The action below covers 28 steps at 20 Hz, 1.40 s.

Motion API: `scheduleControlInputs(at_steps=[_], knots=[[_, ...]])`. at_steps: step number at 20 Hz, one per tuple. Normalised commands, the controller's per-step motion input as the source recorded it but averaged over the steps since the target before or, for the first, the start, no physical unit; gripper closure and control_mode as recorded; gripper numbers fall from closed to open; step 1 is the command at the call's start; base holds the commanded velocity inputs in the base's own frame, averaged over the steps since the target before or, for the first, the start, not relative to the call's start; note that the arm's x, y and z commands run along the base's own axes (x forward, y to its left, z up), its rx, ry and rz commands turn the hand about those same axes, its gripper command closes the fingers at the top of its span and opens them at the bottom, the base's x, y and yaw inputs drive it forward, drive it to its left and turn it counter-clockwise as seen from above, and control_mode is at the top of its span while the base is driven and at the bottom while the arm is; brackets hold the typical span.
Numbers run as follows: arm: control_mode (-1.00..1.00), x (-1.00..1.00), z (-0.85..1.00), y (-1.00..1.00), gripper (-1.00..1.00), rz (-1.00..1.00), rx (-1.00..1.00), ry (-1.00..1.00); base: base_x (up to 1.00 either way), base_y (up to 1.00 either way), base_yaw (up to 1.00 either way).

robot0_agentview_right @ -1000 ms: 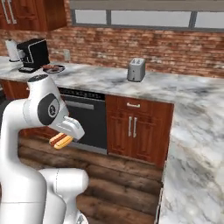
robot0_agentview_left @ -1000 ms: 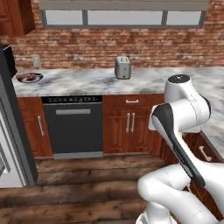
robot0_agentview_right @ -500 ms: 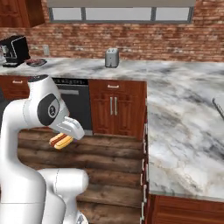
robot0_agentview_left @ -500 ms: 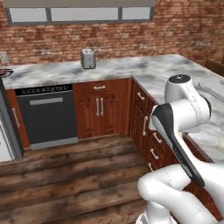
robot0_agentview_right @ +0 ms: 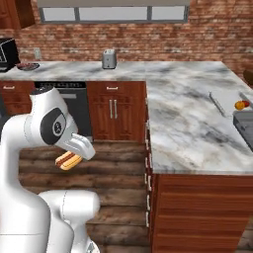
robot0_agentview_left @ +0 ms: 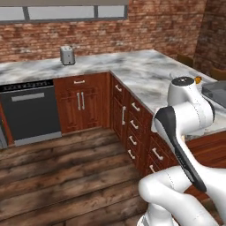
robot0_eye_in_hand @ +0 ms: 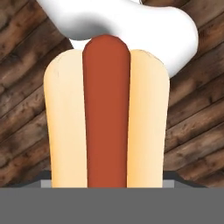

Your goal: Place the cold items (orange and bell pepper) from the fridge in one tupperware on the dining counter. Place the warm items (hot dog and kebab skewer) in the stove area in another tupperware.

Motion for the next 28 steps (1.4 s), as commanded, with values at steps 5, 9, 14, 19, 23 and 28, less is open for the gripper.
scheduleControlInputs(at_steps=[5,9,14,19,23,28], knots=[[1.00,0.00,0.00,0.00,1.00,0.00,0.00,0.00,0.00,-0.92,0.00],[1.00,0.00,0.00,0.00,1.00,0.00,0.00,0.00,-0.05,-1.00,0.01],[1.00,0.00,0.00,0.00,1.00,0.00,0.00,0.00,-0.10,-1.00,0.05],[1.00,0.00,0.00,0.00,1.00,0.00,0.00,0.00,-0.08,-1.00,0.07],[1.00,0.00,0.00,0.00,1.00,0.00,0.00,0.00,0.00,-1.00,0.17],[1.00,0.00,0.00,0.00,1.00,0.00,0.00,0.00,0.44,-0.77,0.29]])
